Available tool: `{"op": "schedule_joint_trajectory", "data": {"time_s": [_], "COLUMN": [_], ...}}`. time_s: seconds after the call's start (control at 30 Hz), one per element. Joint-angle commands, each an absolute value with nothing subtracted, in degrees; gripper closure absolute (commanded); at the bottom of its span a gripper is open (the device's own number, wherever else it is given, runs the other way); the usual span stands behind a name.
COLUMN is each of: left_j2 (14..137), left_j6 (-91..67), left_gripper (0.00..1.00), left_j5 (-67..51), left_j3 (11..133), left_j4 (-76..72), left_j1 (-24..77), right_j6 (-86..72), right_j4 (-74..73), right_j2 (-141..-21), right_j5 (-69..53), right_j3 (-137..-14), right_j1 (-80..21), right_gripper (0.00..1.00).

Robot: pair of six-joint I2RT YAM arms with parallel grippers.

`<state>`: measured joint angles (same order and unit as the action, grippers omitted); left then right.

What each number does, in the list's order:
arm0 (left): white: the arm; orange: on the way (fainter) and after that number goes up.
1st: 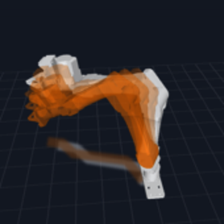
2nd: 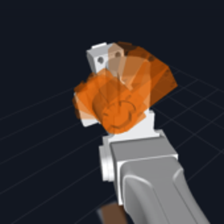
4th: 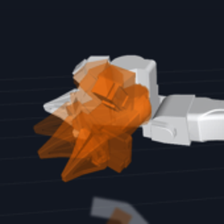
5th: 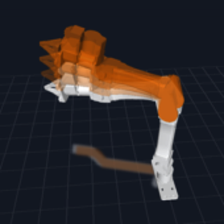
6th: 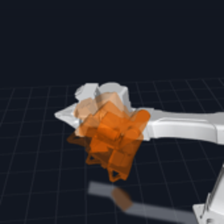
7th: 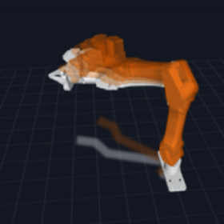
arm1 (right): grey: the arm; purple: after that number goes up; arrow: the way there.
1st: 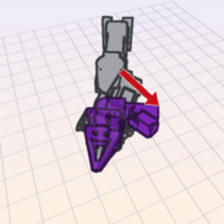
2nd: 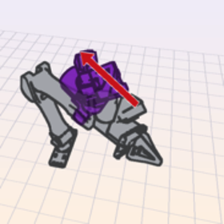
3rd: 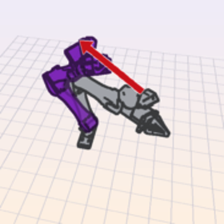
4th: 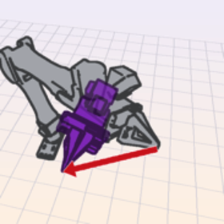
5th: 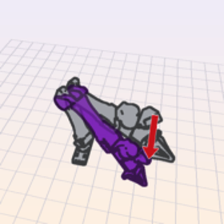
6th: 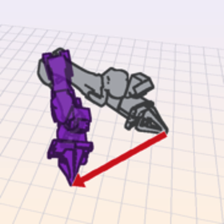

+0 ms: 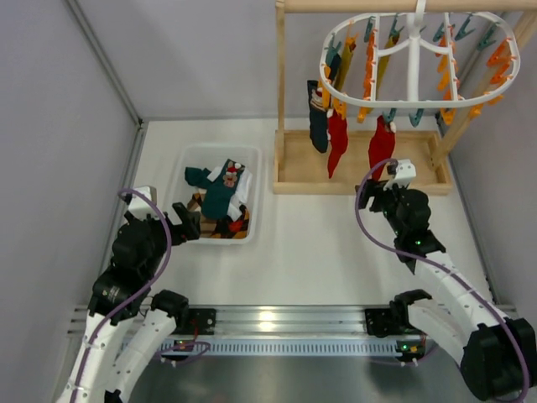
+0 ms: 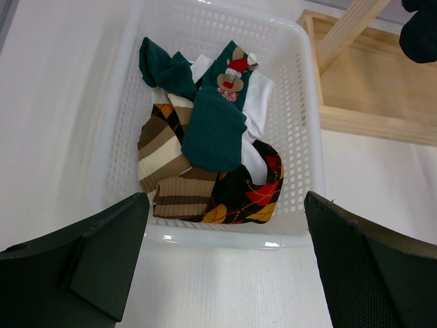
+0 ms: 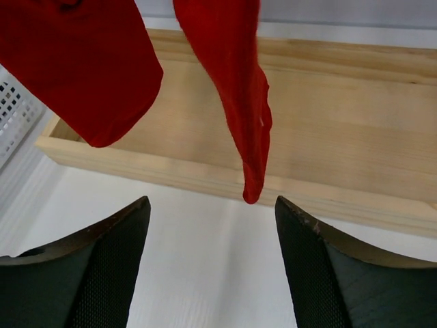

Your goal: Remove the socks clipped to the hanger

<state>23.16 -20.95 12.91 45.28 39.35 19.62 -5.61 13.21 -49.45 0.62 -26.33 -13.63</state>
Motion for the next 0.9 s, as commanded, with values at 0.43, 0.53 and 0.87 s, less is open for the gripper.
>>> {"op": "schedule_joint_trajectory", "data": {"time_s": [0.43,0.53,0.87], "left_j2": [38.83,47.51,70.01], "left_j6": [-32.25,-33.83,-26.55], "left_gripper": [0.01,0.01,0.01], "left_j5": [2.13,-2.79,43.93], "left_j3": [64.14,70.65,91.65], "left_j4": [36.47,36.47,37.18], "left_j1": [19.78,20.04,65.28], "right_j6": [-7.73,-7.82,-4.58], "right_j4": [38.16,34.12,26.72], "right_j2": [-50.11,-46.77,-47.97], "right_j5": [5.43,12.99,37.24], "right_j3": [-19.52,-20.03,-22.93], "right_j1": [-17.74,-23.01,-47.42], "right_gripper": [1.00,1.00,1.00]}}
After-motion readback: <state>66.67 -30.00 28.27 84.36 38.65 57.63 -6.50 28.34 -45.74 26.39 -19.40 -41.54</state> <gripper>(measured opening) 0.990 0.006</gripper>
